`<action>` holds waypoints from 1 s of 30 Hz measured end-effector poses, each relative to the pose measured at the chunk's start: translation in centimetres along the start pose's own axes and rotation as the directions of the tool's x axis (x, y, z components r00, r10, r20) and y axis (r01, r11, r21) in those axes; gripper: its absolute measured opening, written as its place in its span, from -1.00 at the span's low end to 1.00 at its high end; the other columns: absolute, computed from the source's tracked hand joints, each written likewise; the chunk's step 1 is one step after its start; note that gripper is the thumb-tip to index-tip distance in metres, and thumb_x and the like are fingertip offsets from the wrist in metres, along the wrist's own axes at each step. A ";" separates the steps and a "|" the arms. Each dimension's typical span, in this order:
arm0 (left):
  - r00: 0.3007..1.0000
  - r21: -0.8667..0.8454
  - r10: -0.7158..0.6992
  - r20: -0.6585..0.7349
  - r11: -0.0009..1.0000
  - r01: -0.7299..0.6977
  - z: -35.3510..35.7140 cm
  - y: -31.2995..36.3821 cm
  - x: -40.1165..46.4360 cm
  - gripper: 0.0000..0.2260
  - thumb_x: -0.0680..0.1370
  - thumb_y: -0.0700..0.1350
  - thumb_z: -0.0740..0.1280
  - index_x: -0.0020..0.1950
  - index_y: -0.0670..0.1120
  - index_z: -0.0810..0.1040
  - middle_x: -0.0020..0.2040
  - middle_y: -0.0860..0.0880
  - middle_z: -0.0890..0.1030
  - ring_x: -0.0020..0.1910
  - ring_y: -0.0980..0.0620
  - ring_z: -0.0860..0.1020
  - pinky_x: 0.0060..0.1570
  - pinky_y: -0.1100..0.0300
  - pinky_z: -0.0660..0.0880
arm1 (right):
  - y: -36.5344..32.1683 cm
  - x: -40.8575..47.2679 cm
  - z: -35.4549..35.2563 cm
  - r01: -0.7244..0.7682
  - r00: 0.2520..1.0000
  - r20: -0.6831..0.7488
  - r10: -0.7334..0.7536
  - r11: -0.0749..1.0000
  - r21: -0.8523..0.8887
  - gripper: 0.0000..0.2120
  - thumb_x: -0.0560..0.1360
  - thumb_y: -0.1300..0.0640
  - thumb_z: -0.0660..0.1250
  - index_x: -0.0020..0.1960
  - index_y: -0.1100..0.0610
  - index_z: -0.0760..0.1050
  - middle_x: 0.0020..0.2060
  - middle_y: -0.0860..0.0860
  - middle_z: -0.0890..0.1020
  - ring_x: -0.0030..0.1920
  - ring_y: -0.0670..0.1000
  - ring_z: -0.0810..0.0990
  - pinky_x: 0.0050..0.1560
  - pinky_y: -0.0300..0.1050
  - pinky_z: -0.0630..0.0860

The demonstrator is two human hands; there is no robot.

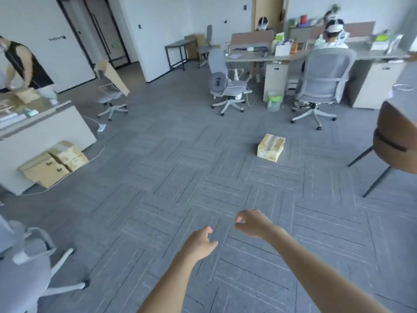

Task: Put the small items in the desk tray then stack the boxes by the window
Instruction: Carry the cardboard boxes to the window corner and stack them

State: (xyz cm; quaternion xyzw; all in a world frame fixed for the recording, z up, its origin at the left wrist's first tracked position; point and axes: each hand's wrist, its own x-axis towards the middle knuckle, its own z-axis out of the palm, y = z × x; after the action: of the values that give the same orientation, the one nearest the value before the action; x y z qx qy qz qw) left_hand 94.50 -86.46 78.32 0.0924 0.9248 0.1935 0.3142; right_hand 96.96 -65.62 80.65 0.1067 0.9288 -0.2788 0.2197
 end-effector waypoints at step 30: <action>0.914 0.148 0.359 0.190 0.910 -0.388 -26.9 35.5 68.1 -0.62 0.62 0.08 0.28 0.43 0.06 0.40 0.30 -0.02 0.54 0.12 0.04 0.53 0.08 0.14 0.46 | 20.0 52.1 -39.9 -0.314 0.883 -0.189 0.429 0.841 0.441 -0.77 0.60 0.06 0.29 0.18 0.06 0.65 0.16 0.03 0.69 -0.01 -0.01 0.60 0.00 -0.18 0.50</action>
State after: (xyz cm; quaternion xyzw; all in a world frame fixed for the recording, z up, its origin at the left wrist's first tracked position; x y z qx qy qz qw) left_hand 26.17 -42.38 75.53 0.3113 0.8758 0.1567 0.3340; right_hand 43.60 -22.76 76.70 0.3673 0.8349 -0.3950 0.1098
